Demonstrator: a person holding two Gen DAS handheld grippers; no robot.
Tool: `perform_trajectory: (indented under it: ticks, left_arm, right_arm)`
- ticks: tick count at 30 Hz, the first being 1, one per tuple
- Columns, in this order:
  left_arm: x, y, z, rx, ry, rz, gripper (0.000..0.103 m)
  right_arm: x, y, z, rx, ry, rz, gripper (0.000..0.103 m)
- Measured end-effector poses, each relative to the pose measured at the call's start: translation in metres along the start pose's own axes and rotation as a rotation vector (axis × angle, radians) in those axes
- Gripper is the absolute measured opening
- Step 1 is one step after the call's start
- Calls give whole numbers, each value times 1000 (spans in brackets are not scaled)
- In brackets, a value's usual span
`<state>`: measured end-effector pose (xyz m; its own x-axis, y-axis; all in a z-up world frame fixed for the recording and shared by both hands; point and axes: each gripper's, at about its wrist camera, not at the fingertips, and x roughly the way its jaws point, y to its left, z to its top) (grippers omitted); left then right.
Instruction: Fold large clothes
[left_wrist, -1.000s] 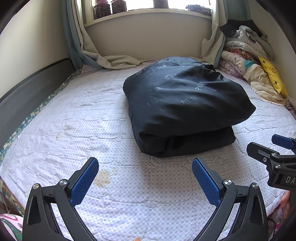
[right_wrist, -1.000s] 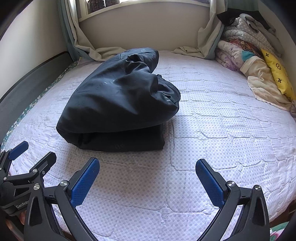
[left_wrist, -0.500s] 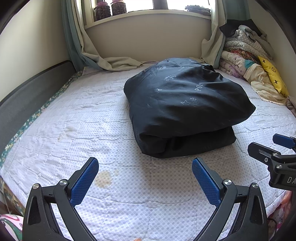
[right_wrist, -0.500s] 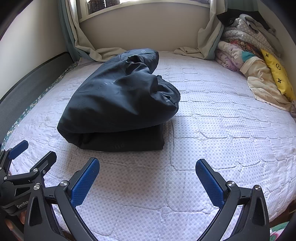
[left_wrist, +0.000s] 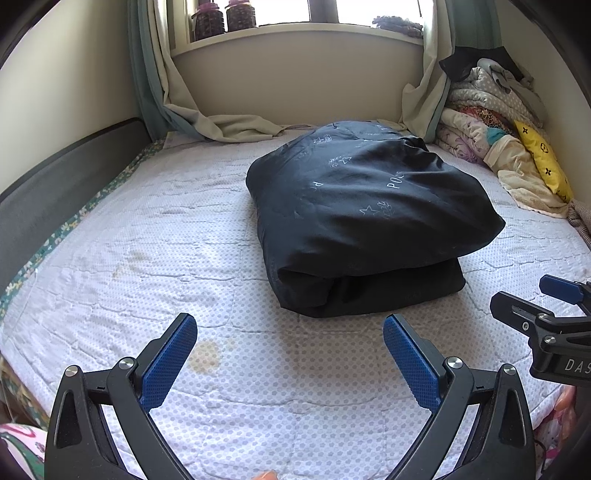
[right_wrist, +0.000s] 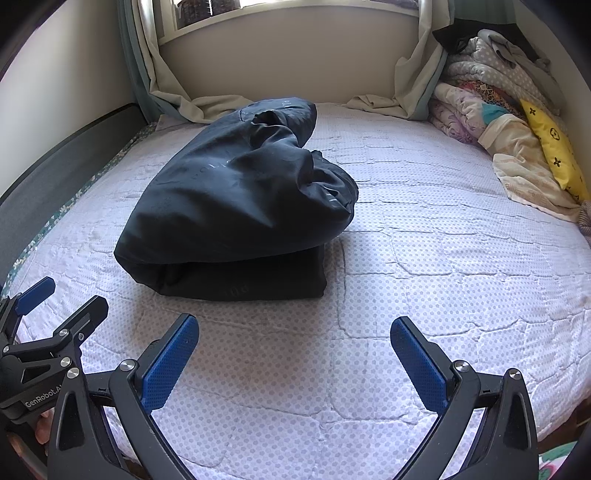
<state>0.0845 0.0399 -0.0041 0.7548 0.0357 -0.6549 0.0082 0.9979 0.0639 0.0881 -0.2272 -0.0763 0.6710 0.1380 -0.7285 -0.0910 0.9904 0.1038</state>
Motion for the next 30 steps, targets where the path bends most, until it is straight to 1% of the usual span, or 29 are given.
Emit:
perform_trajectory:
  ticks: [21,30]
  left_arm:
    - [0,-1,1,0,2,-4,102]
    - [-3,-7,-2,26,-17,-1,102]
  right_arm:
    - [0,0,-2,0,5,4,103]
    - [2,0,-4,7,18,0,103]
